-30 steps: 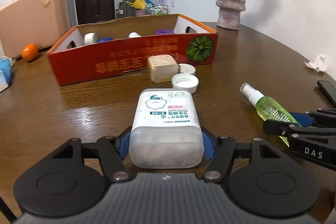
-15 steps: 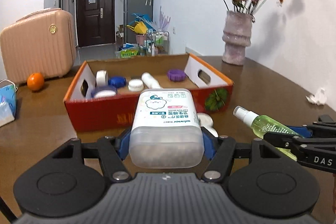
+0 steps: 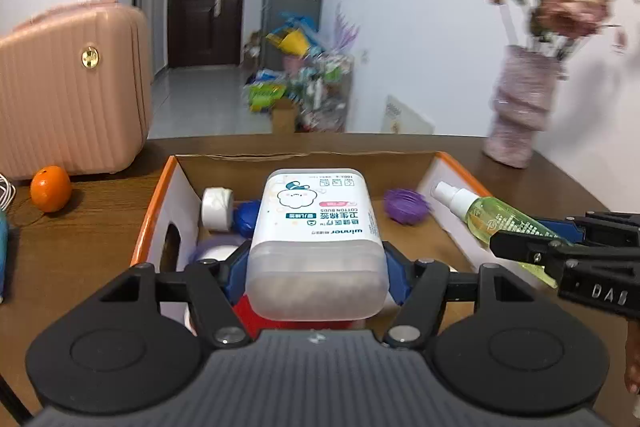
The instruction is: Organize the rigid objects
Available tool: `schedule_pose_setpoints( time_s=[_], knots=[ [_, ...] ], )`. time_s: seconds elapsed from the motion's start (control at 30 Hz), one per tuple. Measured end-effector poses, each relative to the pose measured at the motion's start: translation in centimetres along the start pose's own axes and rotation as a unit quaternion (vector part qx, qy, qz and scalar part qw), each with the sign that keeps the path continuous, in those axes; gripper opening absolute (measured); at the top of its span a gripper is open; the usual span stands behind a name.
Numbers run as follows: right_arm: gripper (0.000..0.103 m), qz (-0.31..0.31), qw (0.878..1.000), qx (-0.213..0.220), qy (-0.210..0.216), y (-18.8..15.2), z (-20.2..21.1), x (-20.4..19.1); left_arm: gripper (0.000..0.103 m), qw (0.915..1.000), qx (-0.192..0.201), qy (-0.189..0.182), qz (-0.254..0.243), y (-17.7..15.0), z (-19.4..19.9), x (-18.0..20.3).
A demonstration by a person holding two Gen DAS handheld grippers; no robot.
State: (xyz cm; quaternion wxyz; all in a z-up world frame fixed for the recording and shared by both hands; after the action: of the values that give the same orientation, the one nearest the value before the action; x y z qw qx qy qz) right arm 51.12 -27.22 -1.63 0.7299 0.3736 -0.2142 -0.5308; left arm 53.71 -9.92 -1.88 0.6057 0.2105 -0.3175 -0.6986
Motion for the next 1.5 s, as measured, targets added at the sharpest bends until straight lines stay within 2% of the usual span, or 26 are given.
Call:
schedule_pose_setpoints(
  time_s=[0.2,0.4,0.43,0.47,0.5,0.53,0.67,0.77,0.9,1.07,1.2,1.37,1.43,1.5],
  knots=[
    [0.030,0.035,0.998,-0.041,-0.020,4.3,-7.6,0.8,0.066,0.9990,-0.035,0.028,0.009,2.5,-5.7,-1.6],
    [0.031,0.045,0.995,-0.084,-0.022,4.8,-11.6,0.2,0.069,0.9969,-0.060,0.044,0.025,2.1,-8.0,-2.5],
    [0.032,0.043,0.996,-0.078,-0.019,5.1,-11.5,0.2,0.075,0.9966,-0.065,0.041,0.031,2.1,-7.9,-2.7],
    [0.037,0.037,0.996,-0.073,-0.018,5.3,-11.5,0.3,0.090,0.9972,-0.060,0.032,0.031,2.2,-7.8,-2.7],
    [0.050,0.031,0.997,-0.070,-0.020,5.3,-11.4,0.4,0.093,0.9979,-0.052,0.026,0.028,2.4,-7.5,-2.6],
    [0.055,0.025,0.997,-0.065,-0.019,5.4,-11.4,0.5,0.093,0.9984,-0.045,0.027,0.022,2.5,-7.1,-2.5],
    [0.055,0.004,0.998,-0.061,-0.011,5.3,-10.8,1.1,0.093,0.9985,-0.042,0.027,0.025,2.4,-6.3,-2.7],
    [0.055,0.000,0.998,-0.058,-0.009,5.2,-9.2,1.6,0.093,0.9982,-0.044,0.020,0.034,2.1,-5.5,-2.9],
    [0.058,0.010,0.999,-0.045,-0.014,5.3,-6.5,1.0,0.094,0.9990,-0.030,0.024,0.023,1.9,-3.1,-2.4],
    [0.060,0.018,0.999,-0.019,-0.023,4.6,-1.2,0.0,0.098,0.9997,0.004,0.024,0.004,0.6,2.4,-1.2],
    [0.069,0.033,0.999,0.008,-0.037,2.7,3.9,-1.4,0.100,0.9992,0.029,0.026,-0.008,-1.6,6.9,-0.2],
    [0.072,0.053,0.998,0.017,-0.035,-2.2,9.2,-3.8,0.101,0.9989,0.039,0.022,-0.016,-6.6,11.7,1.3],
    [0.072,0.042,0.998,0.013,-0.034,-4.7,10.4,-4.2,0.102,0.9989,0.040,0.023,-0.011,-9.1,12.9,1.9],
    [0.072,0.026,0.999,0.001,-0.033,-7.9,11.5,-4.8,0.102,0.9985,0.037,0.038,-0.008,-11.8,13.7,2.5]
  ],
)
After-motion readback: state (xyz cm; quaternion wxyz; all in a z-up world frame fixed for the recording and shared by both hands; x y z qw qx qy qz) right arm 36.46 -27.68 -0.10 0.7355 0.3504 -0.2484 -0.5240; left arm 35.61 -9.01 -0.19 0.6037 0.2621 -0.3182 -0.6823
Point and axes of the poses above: each gripper's, at about its wrist camera, not at the fingertips, and z roughly against the way its jaws point, x to its right, y to its top, the point moved 9 cm from there along -z, roughly the way its jaws point, and after that the axes turned 11 degrees about -x, right-handed, at the moved point
